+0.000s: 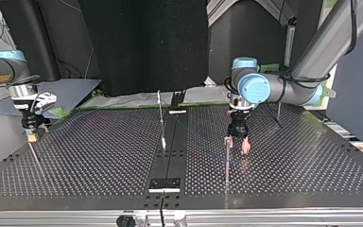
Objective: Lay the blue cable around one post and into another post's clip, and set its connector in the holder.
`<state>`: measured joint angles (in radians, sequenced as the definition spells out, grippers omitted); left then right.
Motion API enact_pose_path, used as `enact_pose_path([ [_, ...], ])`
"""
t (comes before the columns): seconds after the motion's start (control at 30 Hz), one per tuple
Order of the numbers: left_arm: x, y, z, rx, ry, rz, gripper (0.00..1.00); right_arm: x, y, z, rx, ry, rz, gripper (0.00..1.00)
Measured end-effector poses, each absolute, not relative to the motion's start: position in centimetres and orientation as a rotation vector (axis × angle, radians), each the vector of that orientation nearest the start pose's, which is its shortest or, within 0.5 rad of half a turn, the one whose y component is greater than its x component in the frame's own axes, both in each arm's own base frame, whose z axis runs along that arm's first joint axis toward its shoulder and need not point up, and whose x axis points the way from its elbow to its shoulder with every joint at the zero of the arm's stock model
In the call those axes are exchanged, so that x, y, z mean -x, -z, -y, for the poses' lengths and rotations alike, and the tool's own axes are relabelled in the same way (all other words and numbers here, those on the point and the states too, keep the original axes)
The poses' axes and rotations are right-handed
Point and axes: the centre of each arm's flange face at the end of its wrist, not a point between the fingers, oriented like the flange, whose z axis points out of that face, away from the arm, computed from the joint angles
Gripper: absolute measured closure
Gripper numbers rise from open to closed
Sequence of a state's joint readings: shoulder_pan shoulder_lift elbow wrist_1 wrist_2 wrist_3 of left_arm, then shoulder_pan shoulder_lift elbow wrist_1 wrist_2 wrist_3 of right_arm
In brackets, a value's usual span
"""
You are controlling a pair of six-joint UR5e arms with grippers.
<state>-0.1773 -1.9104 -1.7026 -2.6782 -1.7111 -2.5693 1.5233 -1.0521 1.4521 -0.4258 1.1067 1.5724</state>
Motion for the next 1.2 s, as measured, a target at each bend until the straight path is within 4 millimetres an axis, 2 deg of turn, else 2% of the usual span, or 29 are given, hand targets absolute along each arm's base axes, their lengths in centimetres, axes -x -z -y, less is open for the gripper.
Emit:
enact_pose_path([
  [1.2,-55.67,-28.28,22.14,0.745,0.786,-1.479,0.0,-14.49,-28.3,67.23,-1.479,-1.517,0.96,0.01],
])
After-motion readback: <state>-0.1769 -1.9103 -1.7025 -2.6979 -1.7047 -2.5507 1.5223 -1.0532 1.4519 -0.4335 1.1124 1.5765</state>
